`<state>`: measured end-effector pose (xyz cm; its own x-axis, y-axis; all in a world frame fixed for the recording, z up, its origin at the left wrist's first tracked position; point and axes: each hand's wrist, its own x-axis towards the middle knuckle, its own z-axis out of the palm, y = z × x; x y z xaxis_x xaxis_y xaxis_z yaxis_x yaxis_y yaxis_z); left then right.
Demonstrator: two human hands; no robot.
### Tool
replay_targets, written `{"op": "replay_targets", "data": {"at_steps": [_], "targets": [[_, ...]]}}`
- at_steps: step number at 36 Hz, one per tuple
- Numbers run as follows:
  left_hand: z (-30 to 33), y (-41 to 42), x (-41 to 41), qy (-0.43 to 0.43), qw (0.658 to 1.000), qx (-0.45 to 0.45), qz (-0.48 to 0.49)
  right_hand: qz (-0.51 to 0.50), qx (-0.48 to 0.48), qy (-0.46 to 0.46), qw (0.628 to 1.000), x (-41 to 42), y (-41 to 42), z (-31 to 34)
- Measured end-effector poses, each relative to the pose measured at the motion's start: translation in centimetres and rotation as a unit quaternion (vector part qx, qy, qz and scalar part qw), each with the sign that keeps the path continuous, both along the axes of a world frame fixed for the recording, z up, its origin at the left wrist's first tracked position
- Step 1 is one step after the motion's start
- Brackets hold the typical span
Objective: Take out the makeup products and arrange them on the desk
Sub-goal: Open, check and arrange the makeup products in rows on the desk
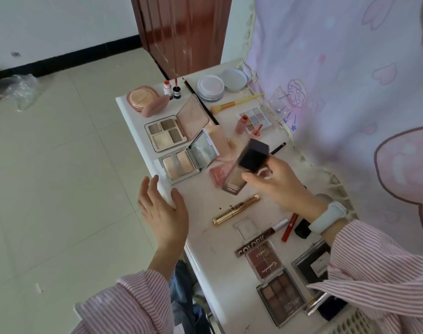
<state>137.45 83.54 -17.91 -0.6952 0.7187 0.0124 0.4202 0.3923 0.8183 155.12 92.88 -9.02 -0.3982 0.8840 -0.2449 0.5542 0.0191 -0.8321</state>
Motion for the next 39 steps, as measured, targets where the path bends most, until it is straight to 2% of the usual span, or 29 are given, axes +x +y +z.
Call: {"op": "replay_targets", "data": {"at_steps": [2,4,6,10,13,16,19,22,26,29,33,36,39], "targets": [[1.1,0.1,0.3,0.027,0.996,0.077,-0.032,-0.03,-0.038,0.058,0.997,-0.1,-0.4,0.6],[2.4,0.2,0.9,0.015,0.988,0.119,-0.096,-0.064,-0.08,0.108,0.989,-0.3,-0.7,0.8],[3.8,0.1,1.7,-0.002,0.975,0.122,-0.185,-0.108,-0.126,0.149,0.975,-0.6,-1.0,0.9],[4.9,0.1,2.9,0.047,0.942,0.068,-0.325,-0.127,-0.21,0.224,0.943,-1.0,-2.0,0.7],[4.8,0.4,3.2,0.059,0.947,0.062,-0.308,-0.118,-0.196,0.187,0.955,-0.7,-2.3,1.0],[4.2,0.2,3.0,0.076,0.947,0.064,-0.307,-0.109,-0.13,0.119,0.978,-0.1,-1.7,2.1],[4.2,-0.1,3.2,0.093,0.943,0.062,-0.315,-0.077,-0.02,-0.026,0.996,0.4,-0.8,2.7],[4.5,-0.3,3.5,0.059,0.941,0.044,-0.331,-0.02,0.026,-0.126,0.992,0.5,-0.4,2.9],[5.0,0.1,3.1,0.001,0.93,0.023,-0.366,0.029,0.047,-0.135,0.989,1.1,-0.3,3.3],[5.3,0.8,2.6,-0.007,0.919,0.018,-0.395,0.038,0.014,-0.129,0.991,1.9,-0.1,3.3],[5.6,1.5,2.7,0.066,0.913,0.015,-0.402,0.058,-0.035,-0.14,0.988,2.2,0.3,3.4],[6.0,1.9,3.4,0.116,0.916,0.009,-0.383,0.035,-0.014,-0.143,0.989,1.6,0.1,3.3],[6.2,2.0,4.1,0.128,0.913,0.002,-0.386,-0.001,0.02,-0.156,0.988,0.9,-0.2,3.3]]}}
